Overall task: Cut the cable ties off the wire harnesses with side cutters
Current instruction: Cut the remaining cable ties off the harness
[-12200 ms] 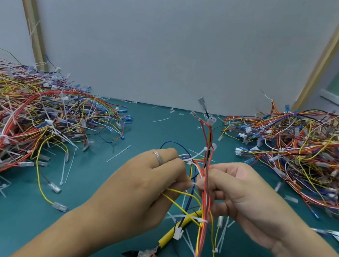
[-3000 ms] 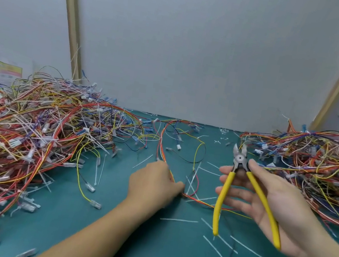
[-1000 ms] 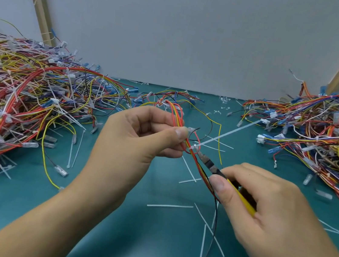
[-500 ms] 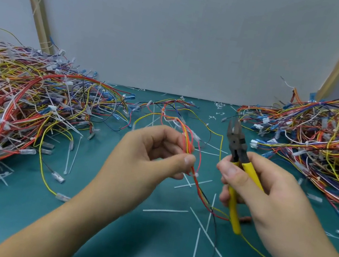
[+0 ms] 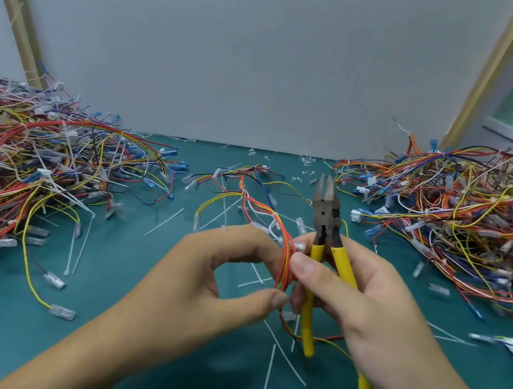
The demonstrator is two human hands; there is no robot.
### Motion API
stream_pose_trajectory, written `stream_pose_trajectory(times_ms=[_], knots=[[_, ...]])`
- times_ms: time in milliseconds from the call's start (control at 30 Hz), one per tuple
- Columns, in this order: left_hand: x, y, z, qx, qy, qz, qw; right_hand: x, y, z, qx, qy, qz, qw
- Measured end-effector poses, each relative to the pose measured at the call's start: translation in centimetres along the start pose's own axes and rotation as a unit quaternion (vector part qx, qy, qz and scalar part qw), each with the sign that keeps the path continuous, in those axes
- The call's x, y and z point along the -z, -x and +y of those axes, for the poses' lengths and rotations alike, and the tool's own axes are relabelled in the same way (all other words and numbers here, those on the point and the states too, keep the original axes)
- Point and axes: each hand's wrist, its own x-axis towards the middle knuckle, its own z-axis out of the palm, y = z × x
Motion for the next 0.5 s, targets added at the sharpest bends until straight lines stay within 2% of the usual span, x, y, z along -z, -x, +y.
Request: stream_pose_trajectory(times_ms=[133, 233, 300, 400, 500], knots=[[-0.3, 0.0, 0.2, 0.1, 0.108, 0.028, 0.989, 0.0, 0.1, -0.1, 0.024, 0.04, 0.025, 0.999], [-0.5, -0.3, 0.5, 0.14, 0.161, 0.039, 0.976, -0.2, 0.1, -0.1, 0.059, 0.061, 0.026, 0.996], [-0.3, -0.6, 0.4, 0.198, 0.183, 0.102, 0.957, -0.3, 0.1, 0.0, 0.055, 0.083, 0.02, 0.995], [0.4, -0.9, -0.5, 0.281, 0.184, 0.178, 0.925, -0.4, 0.2, 0.2, 0.022, 0.091, 0.009, 0.996], [1.1, -0.9, -1.8, 0.328, 0.113, 0.175, 0.922, -0.3, 0.2, 0.5, -0.002, 0.074, 0.0, 0.997]])
